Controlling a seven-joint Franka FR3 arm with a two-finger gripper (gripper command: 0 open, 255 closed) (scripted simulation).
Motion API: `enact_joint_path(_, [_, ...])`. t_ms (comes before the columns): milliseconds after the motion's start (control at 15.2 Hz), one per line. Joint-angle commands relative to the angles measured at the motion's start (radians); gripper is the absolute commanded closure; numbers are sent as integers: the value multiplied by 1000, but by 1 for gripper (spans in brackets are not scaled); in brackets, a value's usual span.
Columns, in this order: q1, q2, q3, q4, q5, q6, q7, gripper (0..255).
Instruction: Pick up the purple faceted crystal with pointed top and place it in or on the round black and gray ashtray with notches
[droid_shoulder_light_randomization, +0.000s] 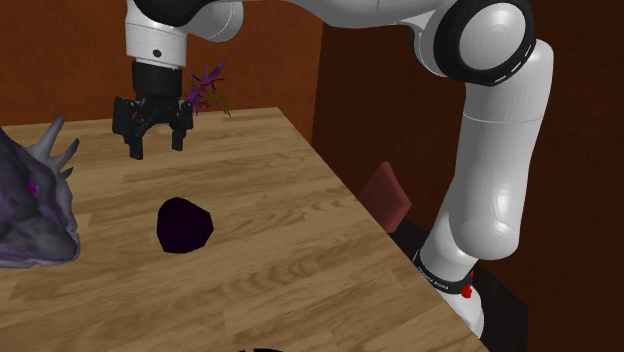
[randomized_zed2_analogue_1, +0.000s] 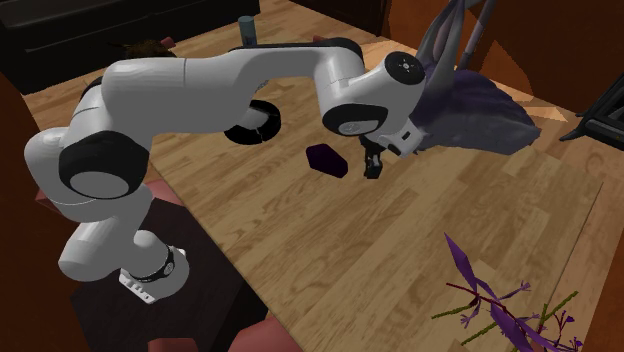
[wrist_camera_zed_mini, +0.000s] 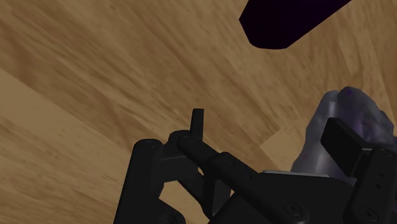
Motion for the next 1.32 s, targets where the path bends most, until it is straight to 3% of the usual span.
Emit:
enact_joint_path(0, [0,0,0,-1,0,1,0,0])
enact_joint_path(198, [0,0,0,-1,0,1,0,0])
enact_joint_path(264, [0,0,0,-1,0,1,0,255])
enact_joint_path(858, [0,0,0,-1,0,1,0,255])
enact_joint_path(924, [0,0,0,-1,0,1,0,0])
enact_joint_path(1254, [55,-26,-9,-122,13,8,348,0])
